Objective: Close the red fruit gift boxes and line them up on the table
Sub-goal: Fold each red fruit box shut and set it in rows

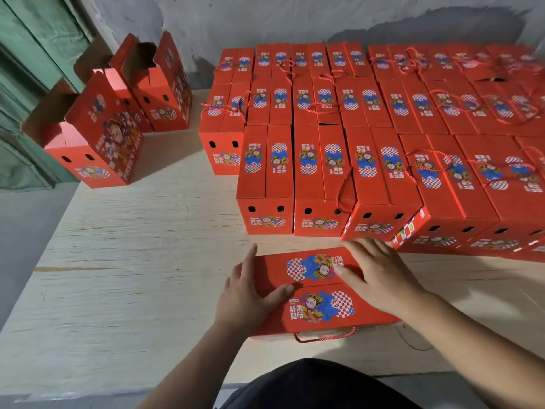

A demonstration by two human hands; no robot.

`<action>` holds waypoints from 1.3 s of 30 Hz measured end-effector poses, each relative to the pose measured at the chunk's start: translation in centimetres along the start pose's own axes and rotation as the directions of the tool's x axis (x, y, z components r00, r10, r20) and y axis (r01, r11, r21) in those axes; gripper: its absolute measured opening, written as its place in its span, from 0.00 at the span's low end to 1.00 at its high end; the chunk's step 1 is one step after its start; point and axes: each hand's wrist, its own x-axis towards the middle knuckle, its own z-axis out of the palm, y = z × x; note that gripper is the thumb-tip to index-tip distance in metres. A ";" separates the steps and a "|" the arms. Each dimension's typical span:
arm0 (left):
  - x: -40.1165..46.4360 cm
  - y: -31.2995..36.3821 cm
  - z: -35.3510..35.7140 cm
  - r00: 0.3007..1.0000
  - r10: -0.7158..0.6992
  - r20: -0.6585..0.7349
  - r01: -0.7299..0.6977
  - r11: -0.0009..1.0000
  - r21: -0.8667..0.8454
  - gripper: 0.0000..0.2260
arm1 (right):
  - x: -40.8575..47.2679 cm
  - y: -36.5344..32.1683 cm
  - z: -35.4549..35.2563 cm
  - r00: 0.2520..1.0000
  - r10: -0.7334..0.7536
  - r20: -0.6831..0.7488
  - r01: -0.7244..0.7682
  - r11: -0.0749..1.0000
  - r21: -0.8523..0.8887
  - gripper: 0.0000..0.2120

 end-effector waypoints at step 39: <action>-9.3 10.2 3.2 0.692 -0.213 0.690 0.646 -0.245 -0.723 0.02 | -0.2 -4.9 -2.8 0.952 -0.244 0.187 0.041 0.703 0.710 0.12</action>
